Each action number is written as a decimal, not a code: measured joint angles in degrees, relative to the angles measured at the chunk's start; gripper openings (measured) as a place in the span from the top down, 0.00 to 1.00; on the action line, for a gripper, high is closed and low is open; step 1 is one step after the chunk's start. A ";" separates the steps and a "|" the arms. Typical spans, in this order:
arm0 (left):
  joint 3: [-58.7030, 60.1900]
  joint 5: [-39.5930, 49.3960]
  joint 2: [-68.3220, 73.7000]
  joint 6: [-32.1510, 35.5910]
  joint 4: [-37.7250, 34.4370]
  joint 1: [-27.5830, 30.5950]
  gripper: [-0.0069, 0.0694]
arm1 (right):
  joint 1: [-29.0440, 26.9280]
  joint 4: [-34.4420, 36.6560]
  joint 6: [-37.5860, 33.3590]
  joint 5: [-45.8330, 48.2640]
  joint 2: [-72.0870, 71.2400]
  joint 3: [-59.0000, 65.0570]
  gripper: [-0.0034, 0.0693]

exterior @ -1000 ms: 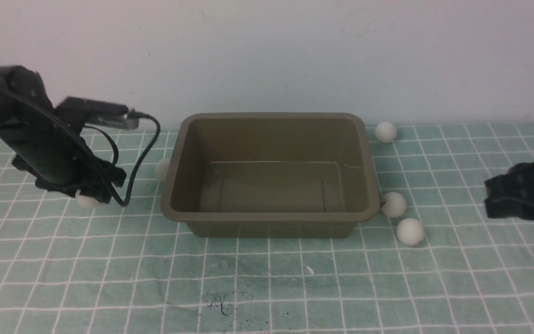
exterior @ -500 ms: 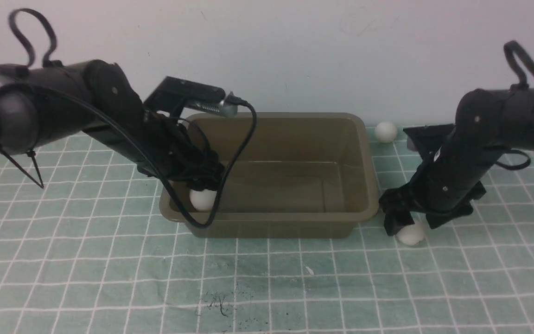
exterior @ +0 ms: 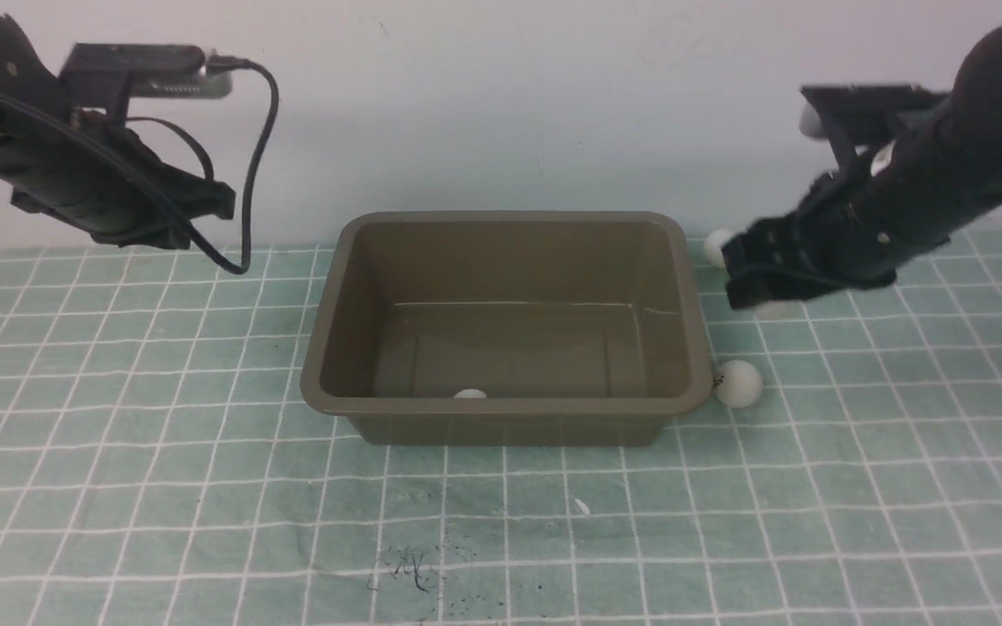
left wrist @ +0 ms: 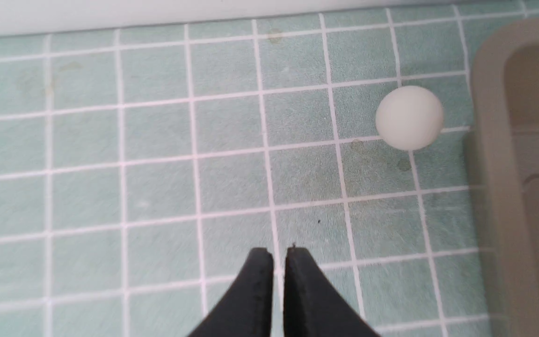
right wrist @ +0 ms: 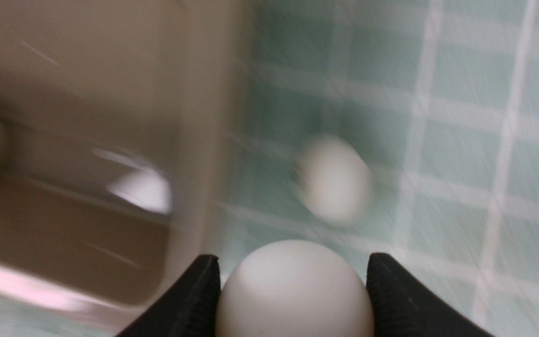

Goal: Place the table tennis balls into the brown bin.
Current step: 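Release the ping pong ball into the bin and lift the gripper away, then reach for and grasp a ping pong ball on the table beside the basket, then drop the ball into the bin, then reach for and grasp a ping pong ball on the table, then release the ping pong ball into the bin and lift the gripper away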

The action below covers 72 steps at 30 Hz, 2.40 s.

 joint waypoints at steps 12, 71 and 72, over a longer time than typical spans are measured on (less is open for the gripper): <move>-13.32 -1.88 20.35 10.07 -15.78 -1.82 0.17 | 4.12 6.01 -6.00 3.07 7.33 -12.99 0.05; -19.88 29.86 -1.23 0.27 3.81 -6.28 0.92 | -6.31 12.31 -7.98 3.14 11.44 -11.40 0.46; -18.26 29.47 -2.00 0.27 3.68 -6.28 0.92 | -5.06 13.49 -9.65 2.20 11.09 -11.69 0.46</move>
